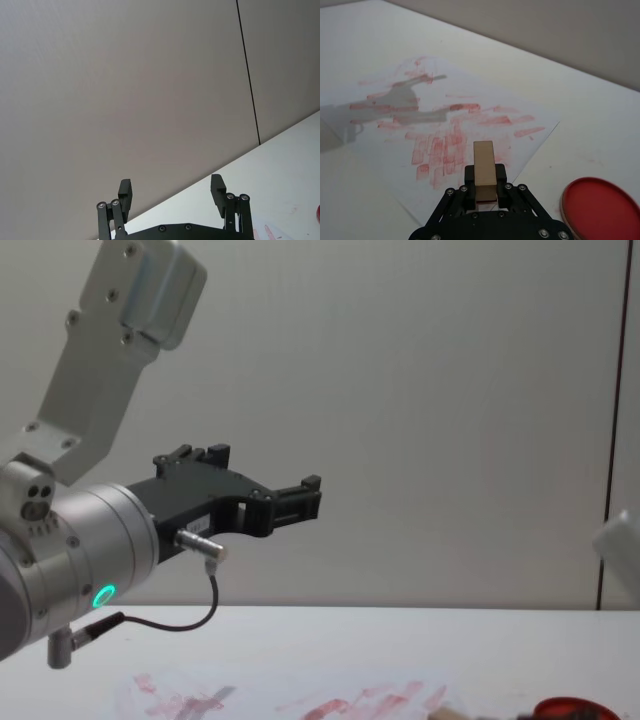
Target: Use the one hand to pick up the stamp and affix it onto the A4 paper.
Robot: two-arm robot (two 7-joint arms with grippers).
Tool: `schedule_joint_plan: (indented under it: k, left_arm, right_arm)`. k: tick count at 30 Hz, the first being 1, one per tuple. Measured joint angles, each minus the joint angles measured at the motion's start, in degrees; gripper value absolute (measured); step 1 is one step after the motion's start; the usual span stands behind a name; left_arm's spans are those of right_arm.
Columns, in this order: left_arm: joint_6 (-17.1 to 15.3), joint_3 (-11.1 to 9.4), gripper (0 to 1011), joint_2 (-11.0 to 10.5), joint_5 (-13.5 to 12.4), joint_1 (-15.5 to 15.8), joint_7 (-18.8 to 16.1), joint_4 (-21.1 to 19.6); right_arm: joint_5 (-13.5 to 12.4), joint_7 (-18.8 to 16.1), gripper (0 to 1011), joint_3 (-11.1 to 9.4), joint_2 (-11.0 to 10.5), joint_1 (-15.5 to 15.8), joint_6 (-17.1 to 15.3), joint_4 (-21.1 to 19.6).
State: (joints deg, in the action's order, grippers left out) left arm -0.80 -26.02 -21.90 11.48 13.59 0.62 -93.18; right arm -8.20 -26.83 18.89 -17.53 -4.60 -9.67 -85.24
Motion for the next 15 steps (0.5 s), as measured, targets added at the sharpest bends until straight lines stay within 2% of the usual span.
schedule_joint_plan:
  k: [15]
  left_arm:
    - [0.00, 0.00, 1002, 0.00, 0.00, 0.00, 0.00, 0.00]
  right_arm:
    - [-5.17, 5.60, 216, -3.03, -1.32, -0.73, 2.71, -4.12]
